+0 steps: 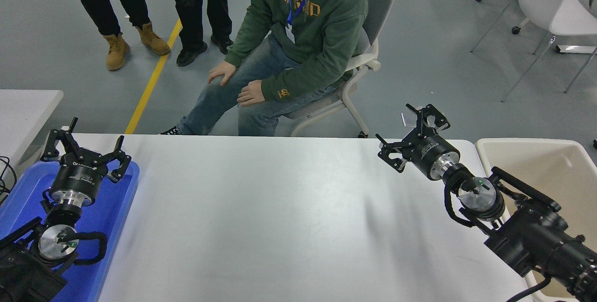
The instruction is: Clean the table surface
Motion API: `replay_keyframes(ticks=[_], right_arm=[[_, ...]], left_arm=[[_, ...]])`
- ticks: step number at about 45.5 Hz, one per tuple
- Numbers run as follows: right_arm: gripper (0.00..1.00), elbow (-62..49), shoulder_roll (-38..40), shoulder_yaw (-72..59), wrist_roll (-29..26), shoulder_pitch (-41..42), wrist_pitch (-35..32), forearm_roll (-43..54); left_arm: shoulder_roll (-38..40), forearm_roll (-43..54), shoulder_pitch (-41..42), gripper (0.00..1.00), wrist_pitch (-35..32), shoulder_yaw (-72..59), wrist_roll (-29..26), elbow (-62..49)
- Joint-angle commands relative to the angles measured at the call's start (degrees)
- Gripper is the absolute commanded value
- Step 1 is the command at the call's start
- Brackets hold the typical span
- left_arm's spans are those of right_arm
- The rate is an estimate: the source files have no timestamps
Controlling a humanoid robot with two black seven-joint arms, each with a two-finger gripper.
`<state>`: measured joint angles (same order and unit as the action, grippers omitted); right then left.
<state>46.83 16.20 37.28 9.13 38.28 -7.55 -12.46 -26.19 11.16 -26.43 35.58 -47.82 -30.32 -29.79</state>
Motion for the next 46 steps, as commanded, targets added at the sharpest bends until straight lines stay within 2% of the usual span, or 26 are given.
replay_keyframes(ticks=[1,17,24,46], right_arm=[[1.00,-0.51,0.41,0.34,3.17,-0.14,0.34,9.90],[1.00,-1.39,1.81,-0.19,9.77,-0.22,0.26,12.37],[1.00,-3.32,1.90,-0.19,10.03,-0.22,0.26,15.27],[1.00,-8.42,1.64,-0.37,10.03,-0.22,0.34,15.27]], left_arm=[[0.00,0.00,0.06,1.00,0.01,0.01,0.00,0.00],[0.00,0.00,-0.03,1.00,0.01,0.01,0.00,0.00],[0.00,0.00,0.06,1.00,0.01,0.01,0.00,0.00],[0.00,0.00,0.06,1.00,0.01,-0.08,0.00,0.00]])
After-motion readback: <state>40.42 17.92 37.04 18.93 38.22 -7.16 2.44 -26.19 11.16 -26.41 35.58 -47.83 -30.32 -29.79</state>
